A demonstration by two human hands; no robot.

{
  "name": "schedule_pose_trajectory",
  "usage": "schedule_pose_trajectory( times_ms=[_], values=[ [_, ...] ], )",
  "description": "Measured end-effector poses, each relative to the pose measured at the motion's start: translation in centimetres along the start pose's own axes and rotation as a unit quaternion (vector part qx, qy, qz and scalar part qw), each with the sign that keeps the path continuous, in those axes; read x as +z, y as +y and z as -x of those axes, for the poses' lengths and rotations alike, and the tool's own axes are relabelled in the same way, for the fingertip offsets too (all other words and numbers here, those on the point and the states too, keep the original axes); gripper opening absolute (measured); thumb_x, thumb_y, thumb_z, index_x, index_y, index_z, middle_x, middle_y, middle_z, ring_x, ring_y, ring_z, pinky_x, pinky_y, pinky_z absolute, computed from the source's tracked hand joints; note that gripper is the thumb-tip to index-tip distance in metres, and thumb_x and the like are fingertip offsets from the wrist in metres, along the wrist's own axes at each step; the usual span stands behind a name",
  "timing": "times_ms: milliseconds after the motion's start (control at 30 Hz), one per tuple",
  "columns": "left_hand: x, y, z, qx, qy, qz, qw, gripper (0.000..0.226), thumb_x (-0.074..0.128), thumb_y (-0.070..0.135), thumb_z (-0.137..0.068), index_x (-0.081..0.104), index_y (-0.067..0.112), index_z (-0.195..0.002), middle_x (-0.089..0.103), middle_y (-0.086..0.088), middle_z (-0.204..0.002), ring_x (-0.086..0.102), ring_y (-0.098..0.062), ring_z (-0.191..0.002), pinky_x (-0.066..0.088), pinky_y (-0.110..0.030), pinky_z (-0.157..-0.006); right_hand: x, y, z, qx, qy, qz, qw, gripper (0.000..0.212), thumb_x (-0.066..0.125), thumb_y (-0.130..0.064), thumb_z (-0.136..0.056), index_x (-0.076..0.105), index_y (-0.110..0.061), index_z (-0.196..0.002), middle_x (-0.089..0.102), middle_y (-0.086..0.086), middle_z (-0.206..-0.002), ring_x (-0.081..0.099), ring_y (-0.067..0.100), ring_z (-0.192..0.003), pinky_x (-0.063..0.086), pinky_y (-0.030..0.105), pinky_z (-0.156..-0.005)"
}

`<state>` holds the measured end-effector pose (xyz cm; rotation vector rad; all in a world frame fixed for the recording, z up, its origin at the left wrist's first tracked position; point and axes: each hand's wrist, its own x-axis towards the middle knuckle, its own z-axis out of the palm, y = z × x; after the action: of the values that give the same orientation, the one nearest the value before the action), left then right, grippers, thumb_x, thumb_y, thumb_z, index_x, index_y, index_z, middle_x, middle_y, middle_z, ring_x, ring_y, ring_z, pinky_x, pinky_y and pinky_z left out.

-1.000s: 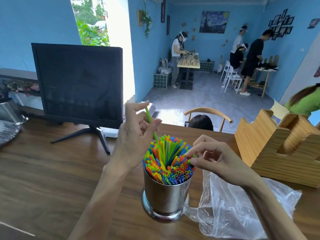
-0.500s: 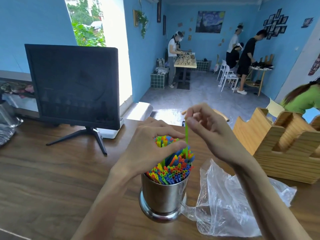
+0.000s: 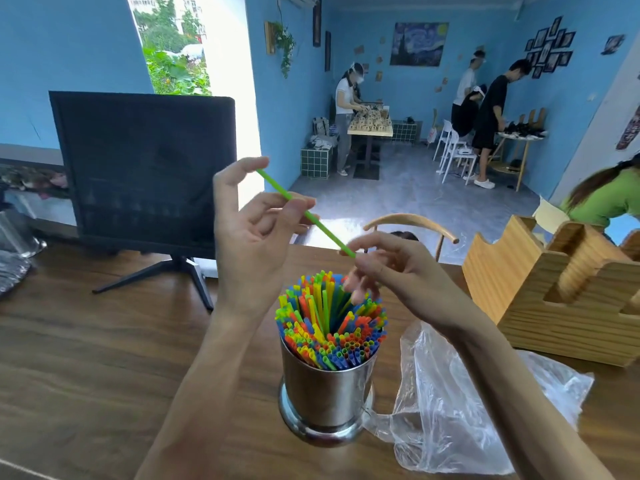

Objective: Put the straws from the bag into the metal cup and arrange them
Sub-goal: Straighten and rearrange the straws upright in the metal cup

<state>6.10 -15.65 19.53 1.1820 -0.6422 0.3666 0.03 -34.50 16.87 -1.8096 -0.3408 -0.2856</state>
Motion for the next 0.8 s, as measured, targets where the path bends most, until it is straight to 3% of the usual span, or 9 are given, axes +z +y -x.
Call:
schedule_pose_trajectory(
  times_ms=[100, 200, 333, 433, 500, 567, 633, 733, 800],
  values=[
    [-0.7, -0.7, 0.4, -0.043, 0.061, -0.028, 0.997, 0.033, 0.069, 0.008, -0.094, 0.047, 0.01, -0.118, 0.078, -0.009, -0.086, 0.075, -0.02, -0.075, 0.056, -0.025, -0.068, -0.7, 0.5, 0.2, 0.009, 0.061, -0.051, 0.997, 0.015, 0.066, -0.022, -0.092, 0.068, -0.014, -0.104, 0.072, 0.012, -0.075, 0.063, 0.021, -0.055, 0.043, 0.024, -0.049],
    [-2.0, -1.7, 0.7, -0.11, 0.109, -0.076, 0.985, 0.03, 0.078, 0.027, -0.086, 0.064, 0.007, -0.103, 0.078, -0.006, -0.083, 0.075, -0.016, -0.077, 0.055, -0.028, -0.066, -1.7, -0.1, 0.0, 0.012, 0.144, -0.148, 0.978, 0.02, 0.071, -0.025, -0.082, 0.067, -0.011, -0.095, 0.073, 0.009, -0.074, 0.066, 0.018, -0.054, 0.044, 0.02, -0.047],
    [-3.4, -1.8, 0.8, -0.156, -0.077, -0.219, 0.96, 0.024, 0.082, 0.04, -0.069, 0.077, 0.018, -0.075, 0.073, 0.008, -0.068, 0.064, -0.003, -0.061, 0.049, -0.017, -0.058, -2.5, -1.3, -1.0, -0.033, 0.216, -0.21, 0.953, 0.032, 0.074, -0.039, -0.071, 0.069, -0.013, -0.091, 0.069, -0.002, -0.069, 0.063, 0.011, -0.056, 0.044, 0.019, -0.05],
    [-3.4, -1.6, 1.0, -0.196, -0.238, -0.27, 0.912, 0.022, 0.084, 0.041, -0.067, 0.081, 0.02, -0.072, 0.077, 0.011, -0.085, 0.072, -0.008, -0.085, 0.057, -0.034, -0.084, -2.1, -1.4, -1.8, -0.071, 0.224, -0.15, 0.96, 0.017, 0.075, -0.037, -0.079, 0.076, -0.022, -0.086, 0.07, -0.004, -0.079, 0.063, 0.017, -0.069, 0.046, 0.023, -0.058],
    [-3.3, -1.8, 1.1, -0.189, -0.295, -0.297, 0.889, 0.011, 0.085, 0.033, -0.075, 0.082, 0.023, -0.075, 0.076, 0.013, -0.091, 0.07, -0.005, -0.092, 0.056, -0.038, -0.091, -1.4, -1.1, -2.0, -0.093, 0.214, -0.096, 0.968, 0.015, 0.071, -0.019, -0.09, 0.07, -0.021, -0.105, 0.071, -0.001, -0.081, 0.07, 0.024, -0.075, 0.051, 0.025, -0.059],
    [-3.4, -1.8, 1.1, -0.19, -0.299, -0.291, 0.889, 0.008, 0.082, 0.03, -0.081, 0.082, 0.023, -0.079, 0.076, 0.011, -0.09, 0.07, -0.009, -0.092, 0.057, -0.039, -0.089, -0.3, -0.6, -2.1, -0.111, 0.203, -0.038, 0.972, 0.04, 0.069, -0.003, -0.094, 0.056, -0.029, -0.123, 0.071, 0.003, -0.078, 0.071, 0.025, -0.07, 0.054, 0.028, -0.059],
    [-3.6, -1.8, 1.1, -0.188, -0.281, -0.278, 0.899, 0.01, 0.077, 0.031, -0.086, 0.08, 0.022, -0.081, 0.077, 0.007, -0.086, 0.072, -0.015, -0.086, 0.058, -0.038, -0.084, 0.8, 0.4, -1.7, -0.107, 0.187, 0.019, 0.976, 0.046, 0.072, -0.004, -0.092, 0.053, -0.034, -0.121, 0.071, 0.005, -0.081, 0.071, 0.022, -0.068, 0.054, 0.033, -0.061],
    [-3.9, -2.3, 1.2, -0.164, -0.254, -0.278, 0.912, 0.011, 0.072, 0.033, -0.091, 0.077, 0.028, -0.082, 0.076, 0.009, -0.083, 0.072, -0.009, -0.083, 0.058, -0.029, -0.078, 1.8, 2.8, -0.8, -0.086, 0.147, 0.158, 0.973, 0.007, 0.075, -0.026, -0.092, 0.074, -0.024, -0.097, 0.071, -0.009, -0.085, 0.069, 0.014, -0.078, 0.055, 0.034, -0.068],
    [-4.2, -3.0, 1.1, -0.152, -0.227, -0.292, 0.916, 0.011, 0.07, 0.036, -0.092, 0.076, 0.03, -0.084, 0.075, 0.013, -0.083, 0.07, -0.006, -0.085, 0.054, -0.022, -0.079, 1.9, 4.1, -0.3, -0.067, 0.124, 0.201, 0.97, 0.029, 0.069, -0.043, -0.093, 0.081, -0.019, -0.082, 0.072, -0.011, -0.086, 0.067, 0.01, -0.088, 0.051, 0.024, -0.073]
  ],
)
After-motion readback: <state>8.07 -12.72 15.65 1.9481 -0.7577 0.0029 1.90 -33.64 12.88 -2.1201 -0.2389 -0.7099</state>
